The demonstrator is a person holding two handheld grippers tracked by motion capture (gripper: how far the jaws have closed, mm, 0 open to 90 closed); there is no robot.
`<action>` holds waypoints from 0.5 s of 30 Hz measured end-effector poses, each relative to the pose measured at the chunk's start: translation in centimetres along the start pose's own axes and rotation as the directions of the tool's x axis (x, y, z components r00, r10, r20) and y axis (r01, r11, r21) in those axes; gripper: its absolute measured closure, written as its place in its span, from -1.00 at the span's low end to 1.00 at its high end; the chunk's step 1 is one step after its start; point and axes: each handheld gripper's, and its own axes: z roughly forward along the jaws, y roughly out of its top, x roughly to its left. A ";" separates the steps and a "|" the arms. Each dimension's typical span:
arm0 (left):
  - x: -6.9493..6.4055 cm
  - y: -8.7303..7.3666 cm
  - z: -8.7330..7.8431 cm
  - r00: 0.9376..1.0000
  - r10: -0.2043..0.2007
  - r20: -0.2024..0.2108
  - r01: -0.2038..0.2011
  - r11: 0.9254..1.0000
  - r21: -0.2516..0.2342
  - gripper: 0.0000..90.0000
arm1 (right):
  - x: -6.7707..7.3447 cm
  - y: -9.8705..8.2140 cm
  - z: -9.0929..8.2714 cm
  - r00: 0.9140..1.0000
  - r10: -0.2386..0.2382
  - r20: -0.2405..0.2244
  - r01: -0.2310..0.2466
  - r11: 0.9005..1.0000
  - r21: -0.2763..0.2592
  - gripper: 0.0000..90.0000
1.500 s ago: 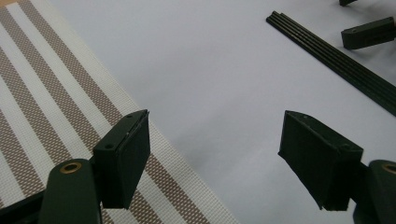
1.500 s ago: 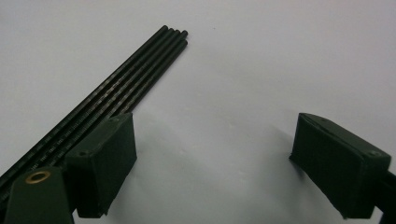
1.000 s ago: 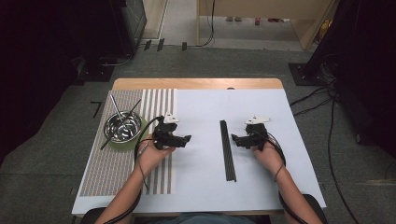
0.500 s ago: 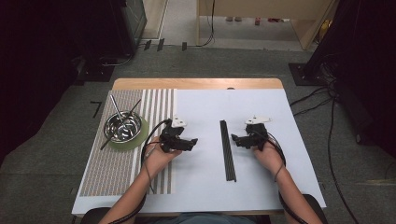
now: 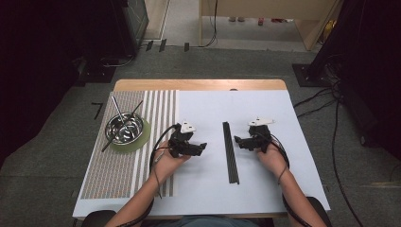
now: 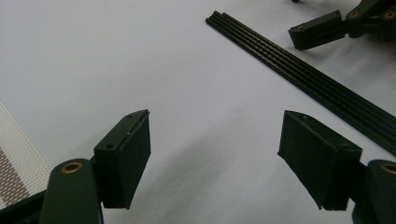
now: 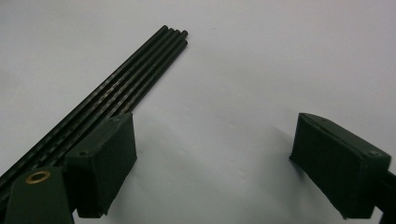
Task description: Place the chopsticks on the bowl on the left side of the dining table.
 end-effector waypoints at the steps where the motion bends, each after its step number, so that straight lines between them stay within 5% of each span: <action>1: -0.1 0.0 0.1 1.000 -0.005 0.006 0.005 1.000 0.001 -0.44 | 0.0 0.0 0.0 1.000 0.000 0.000 0.000 1.000 0.000 -0.70; 15: -1.3 0.0 0.8 0.999 -0.019 0.048 0.020 1.000 -0.007 -0.44 | 0.0 0.0 0.0 1.000 0.000 0.000 0.000 1.000 0.000 -0.70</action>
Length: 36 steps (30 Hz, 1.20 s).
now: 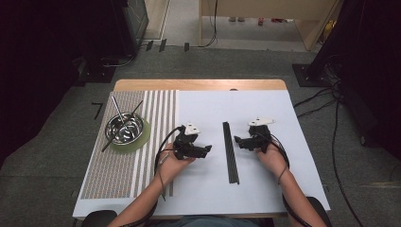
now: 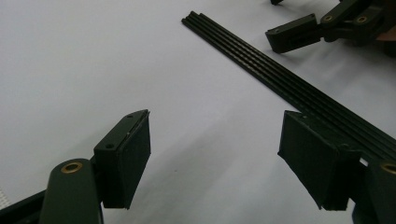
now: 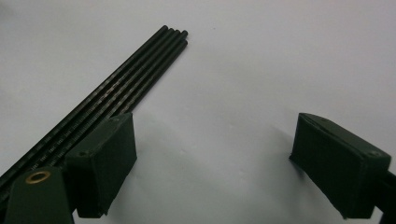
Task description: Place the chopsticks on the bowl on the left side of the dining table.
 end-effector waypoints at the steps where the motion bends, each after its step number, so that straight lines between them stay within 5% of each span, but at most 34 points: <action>1: -0.1 0.0 0.0 1.000 0.003 0.000 -0.003 1.000 -0.001 -0.44 | 0.0 0.0 0.0 1.000 0.000 0.000 0.000 1.000 0.000 -0.70; 36: -3.6 -0.4 2.4 0.998 0.043 0.036 -0.043 0.999 -0.002 -0.49 | 0.0 0.0 0.0 1.000 0.000 0.000 0.000 1.000 0.000 -0.70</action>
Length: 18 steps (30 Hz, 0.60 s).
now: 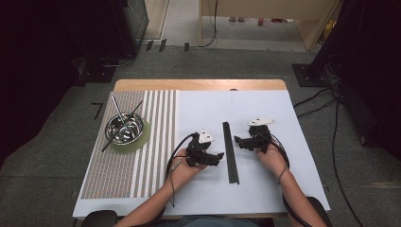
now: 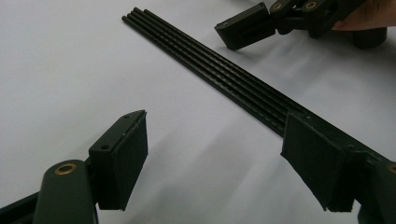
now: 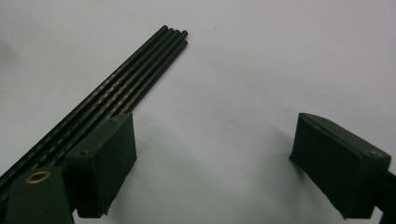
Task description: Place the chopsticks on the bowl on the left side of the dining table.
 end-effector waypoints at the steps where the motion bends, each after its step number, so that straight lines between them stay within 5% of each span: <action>1: -0.1 0.0 0.1 1.000 -0.001 0.000 0.001 1.000 -0.001 -0.50 | 0.0 0.0 0.0 1.000 0.000 0.000 0.000 1.000 0.000 -0.70; 18: -1.3 -0.1 1.1 1.000 -0.006 0.010 0.006 1.000 -0.004 -0.54 | 0.0 0.0 0.0 1.000 0.001 0.000 -0.001 1.000 0.000 -0.70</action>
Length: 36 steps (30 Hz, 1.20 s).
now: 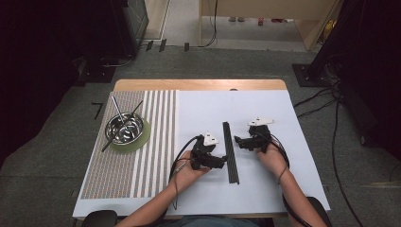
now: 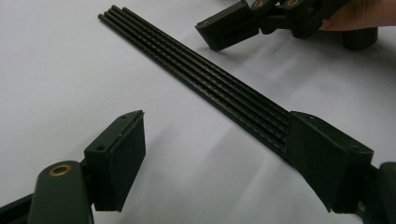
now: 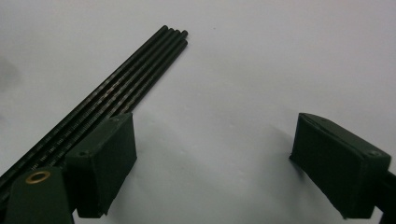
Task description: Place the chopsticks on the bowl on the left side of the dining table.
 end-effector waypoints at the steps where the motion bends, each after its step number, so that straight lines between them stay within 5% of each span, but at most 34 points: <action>1: -0.1 0.0 0.1 1.000 0.003 0.000 -0.003 1.000 0.004 -0.54 | 0.0 0.0 0.0 1.000 -0.001 0.000 0.001 1.000 0.000 -0.70; 36: -1.5 -0.3 1.2 0.997 0.053 -0.050 -0.053 0.999 0.015 -0.59 | 0.0 0.0 0.0 1.000 -0.001 0.000 0.001 1.000 0.000 -0.70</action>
